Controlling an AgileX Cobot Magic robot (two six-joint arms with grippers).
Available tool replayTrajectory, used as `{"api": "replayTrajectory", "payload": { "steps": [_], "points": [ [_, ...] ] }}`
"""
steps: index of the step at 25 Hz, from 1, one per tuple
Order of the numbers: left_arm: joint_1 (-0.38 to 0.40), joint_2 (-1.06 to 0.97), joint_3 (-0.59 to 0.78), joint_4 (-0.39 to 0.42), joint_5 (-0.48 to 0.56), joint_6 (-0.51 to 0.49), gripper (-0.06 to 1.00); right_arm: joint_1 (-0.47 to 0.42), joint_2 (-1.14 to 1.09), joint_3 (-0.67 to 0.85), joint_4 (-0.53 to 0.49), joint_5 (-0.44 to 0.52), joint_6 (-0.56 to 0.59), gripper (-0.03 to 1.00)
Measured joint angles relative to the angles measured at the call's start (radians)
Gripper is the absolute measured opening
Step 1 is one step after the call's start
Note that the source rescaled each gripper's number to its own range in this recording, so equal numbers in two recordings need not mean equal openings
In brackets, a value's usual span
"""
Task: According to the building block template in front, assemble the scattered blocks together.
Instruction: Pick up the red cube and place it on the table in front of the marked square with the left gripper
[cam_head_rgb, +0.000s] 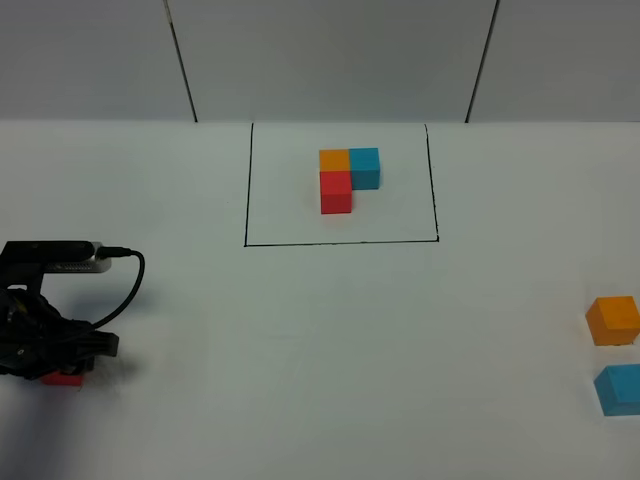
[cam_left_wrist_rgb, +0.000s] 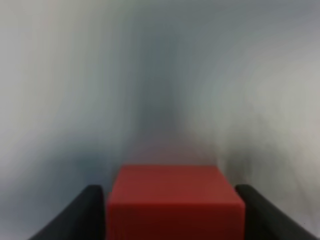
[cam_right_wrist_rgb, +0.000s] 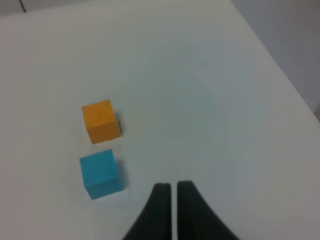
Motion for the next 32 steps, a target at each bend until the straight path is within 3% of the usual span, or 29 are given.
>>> {"api": "replayTrajectory", "payload": {
  "steps": [1, 12, 22, 29, 32],
  "points": [
    [0.0, 0.0, 0.0, 0.0, 0.0, 0.0, 0.58, 0.0, 0.0, 0.0, 0.0, 0.0, 0.0, 0.0],
    [0.0, -0.006, 0.0, 0.0, 0.031, 0.0, 0.58, 0.0, 0.0, 0.0, 0.0, 0.0, 0.0, 0.0],
    [-0.022, -0.218, -0.012, 0.0, 0.198, 0.0, 0.58, 0.0, 0.0, 0.0, 0.0, 0.0, 0.0, 0.0],
    [-0.116, -0.38, -0.083, 0.0, 0.377, 0.014, 0.58, 0.0, 0.0, 0.0, 0.0, 0.0, 0.0, 0.0],
    [-0.169, -0.411, -0.107, -0.004, 0.441, 0.072, 0.58, 0.0, 0.0, 0.0, 0.0, 0.0, 0.0, 0.0]
  ]
}}
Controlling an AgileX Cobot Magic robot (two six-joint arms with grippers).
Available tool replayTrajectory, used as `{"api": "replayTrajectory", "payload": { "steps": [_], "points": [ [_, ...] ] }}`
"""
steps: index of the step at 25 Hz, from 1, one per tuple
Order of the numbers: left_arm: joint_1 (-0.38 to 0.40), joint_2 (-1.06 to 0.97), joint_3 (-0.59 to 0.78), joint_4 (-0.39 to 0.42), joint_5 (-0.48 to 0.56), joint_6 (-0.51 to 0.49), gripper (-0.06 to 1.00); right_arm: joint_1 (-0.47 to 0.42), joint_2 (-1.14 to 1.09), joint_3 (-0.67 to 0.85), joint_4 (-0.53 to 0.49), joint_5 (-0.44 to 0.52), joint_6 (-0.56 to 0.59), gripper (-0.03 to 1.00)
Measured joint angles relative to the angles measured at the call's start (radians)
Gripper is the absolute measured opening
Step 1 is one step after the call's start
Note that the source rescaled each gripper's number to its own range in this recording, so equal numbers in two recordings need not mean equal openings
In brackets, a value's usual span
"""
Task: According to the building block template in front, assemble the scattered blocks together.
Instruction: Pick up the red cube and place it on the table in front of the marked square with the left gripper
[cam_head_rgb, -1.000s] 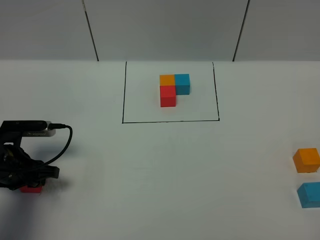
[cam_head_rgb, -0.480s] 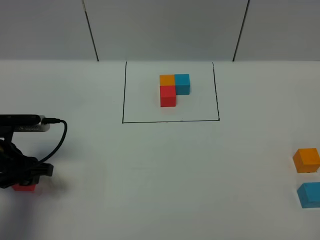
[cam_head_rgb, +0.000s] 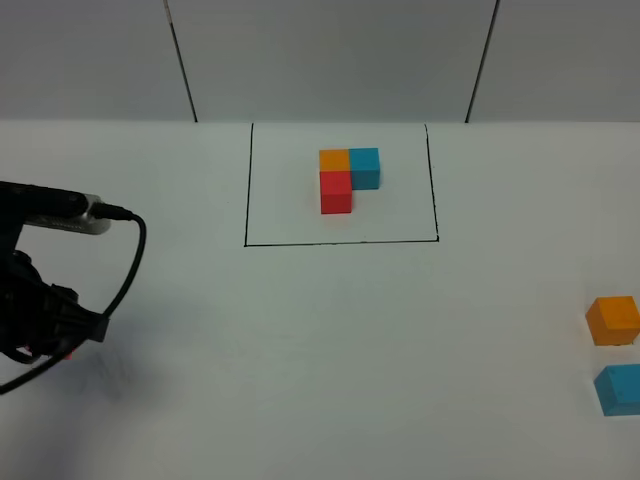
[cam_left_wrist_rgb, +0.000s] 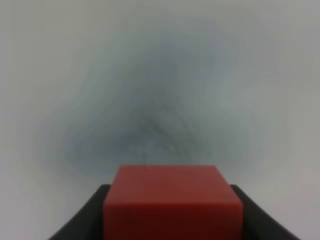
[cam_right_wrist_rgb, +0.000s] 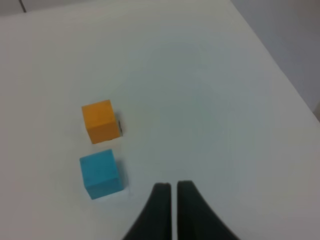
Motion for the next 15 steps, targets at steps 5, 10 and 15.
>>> {"api": "replayTrajectory", "payload": {
  "steps": [5, 10, 15],
  "points": [
    [-0.059, -0.004, -0.016, -0.064, 0.082, 0.184, 0.58, 0.0, 0.0, 0.0, 0.0, 0.0, 0.0, 0.0],
    [-0.089, -0.004, -0.018, -0.187, 0.123, 0.513, 0.58, 0.0, 0.0, 0.0, 0.0, 0.0, 0.0, 0.0],
    [-0.09, -0.004, -0.018, -0.338, 0.194, 0.914, 0.58, 0.0, 0.0, 0.0, 0.0, 0.0, 0.0, 0.0]
  ]
}}
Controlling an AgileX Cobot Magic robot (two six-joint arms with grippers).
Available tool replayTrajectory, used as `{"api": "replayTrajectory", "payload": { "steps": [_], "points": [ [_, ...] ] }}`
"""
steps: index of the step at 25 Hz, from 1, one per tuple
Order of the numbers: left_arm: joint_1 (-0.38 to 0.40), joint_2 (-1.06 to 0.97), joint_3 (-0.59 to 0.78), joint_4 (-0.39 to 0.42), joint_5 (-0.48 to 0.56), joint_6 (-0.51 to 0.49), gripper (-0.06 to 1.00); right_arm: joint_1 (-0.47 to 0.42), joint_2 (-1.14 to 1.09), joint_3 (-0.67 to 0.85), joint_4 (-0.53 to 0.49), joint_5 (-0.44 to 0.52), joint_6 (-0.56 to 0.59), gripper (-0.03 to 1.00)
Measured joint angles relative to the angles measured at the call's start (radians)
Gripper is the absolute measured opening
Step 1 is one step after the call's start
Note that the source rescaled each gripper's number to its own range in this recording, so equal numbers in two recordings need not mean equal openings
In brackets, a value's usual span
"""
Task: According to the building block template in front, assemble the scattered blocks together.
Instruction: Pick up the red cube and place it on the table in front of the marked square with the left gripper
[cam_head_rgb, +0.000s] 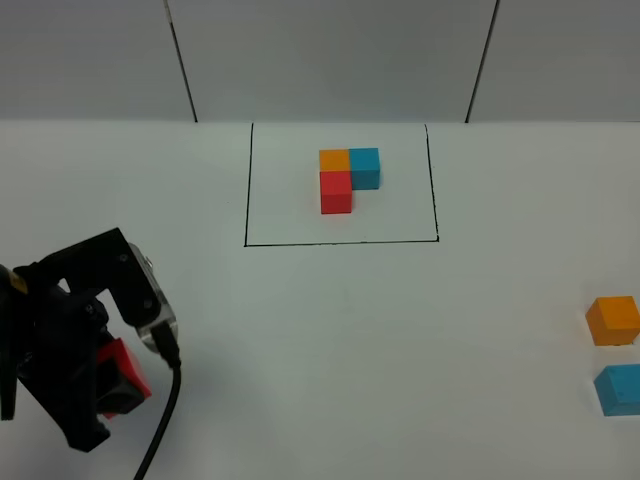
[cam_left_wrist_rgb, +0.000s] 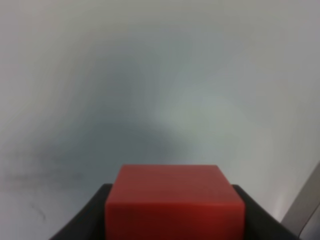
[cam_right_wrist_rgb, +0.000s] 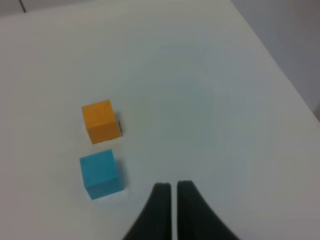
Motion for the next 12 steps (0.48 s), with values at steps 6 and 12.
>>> {"api": "replayTrajectory", "payload": {
  "steps": [6, 12],
  "points": [
    [0.0, 0.0, -0.002, -0.057, 0.053, 0.236, 0.58, 0.0, 0.0, 0.0, 0.0, 0.0, 0.0, 0.0],
    [0.0, 0.0, -0.003, -0.057, 0.052, 0.235, 0.58, 0.0, 0.0, 0.0, 0.0, 0.0, 0.0, 0.0]
  ]
}}
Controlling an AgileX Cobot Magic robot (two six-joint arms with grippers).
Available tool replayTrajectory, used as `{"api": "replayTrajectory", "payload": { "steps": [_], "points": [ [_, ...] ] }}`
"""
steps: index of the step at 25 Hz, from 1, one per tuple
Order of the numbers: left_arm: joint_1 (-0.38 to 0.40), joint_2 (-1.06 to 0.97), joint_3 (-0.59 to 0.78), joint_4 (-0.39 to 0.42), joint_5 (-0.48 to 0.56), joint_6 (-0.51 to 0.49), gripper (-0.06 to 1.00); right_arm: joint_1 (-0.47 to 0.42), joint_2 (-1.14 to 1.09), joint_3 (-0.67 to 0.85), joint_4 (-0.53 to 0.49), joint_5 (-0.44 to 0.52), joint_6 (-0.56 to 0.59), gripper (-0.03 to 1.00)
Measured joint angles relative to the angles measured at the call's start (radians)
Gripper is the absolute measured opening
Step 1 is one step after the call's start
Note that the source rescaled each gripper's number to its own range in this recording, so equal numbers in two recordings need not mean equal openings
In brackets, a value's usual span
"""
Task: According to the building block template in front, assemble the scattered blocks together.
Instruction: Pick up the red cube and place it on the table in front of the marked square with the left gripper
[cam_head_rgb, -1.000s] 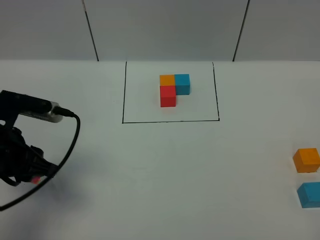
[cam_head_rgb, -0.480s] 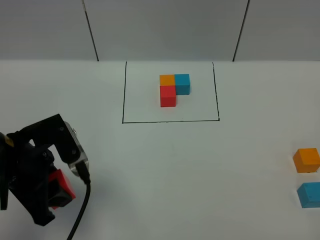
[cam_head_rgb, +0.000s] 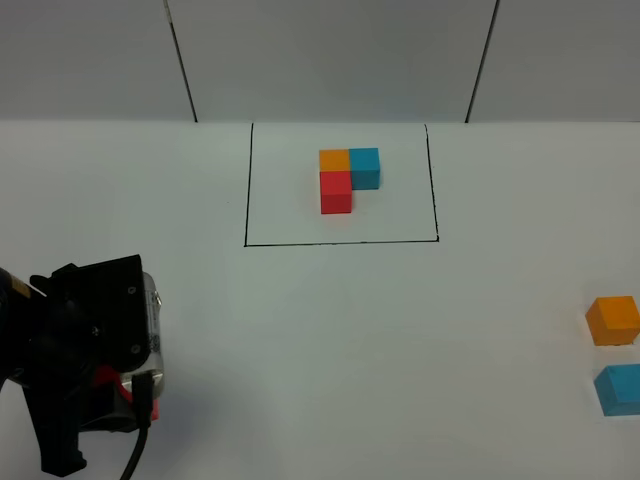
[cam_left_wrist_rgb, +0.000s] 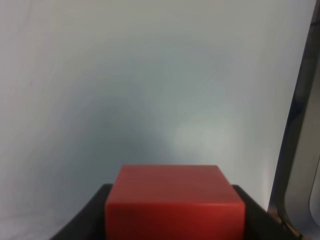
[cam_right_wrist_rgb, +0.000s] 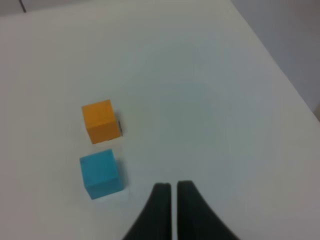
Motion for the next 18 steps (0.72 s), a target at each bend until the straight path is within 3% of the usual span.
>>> {"api": "replayTrajectory", "payload": {
  "steps": [11, 18],
  "points": [
    [-0.006, 0.0, -0.004, 0.0, -0.141, 0.002, 0.58, 0.0, 0.0, 0.0, 0.0, 0.0, 0.0, 0.0],
    [-0.078, 0.042, -0.098, -0.001, -0.156, -0.066, 0.58, 0.0, 0.0, 0.0, 0.0, 0.0, 0.0, 0.0]
  ]
}}
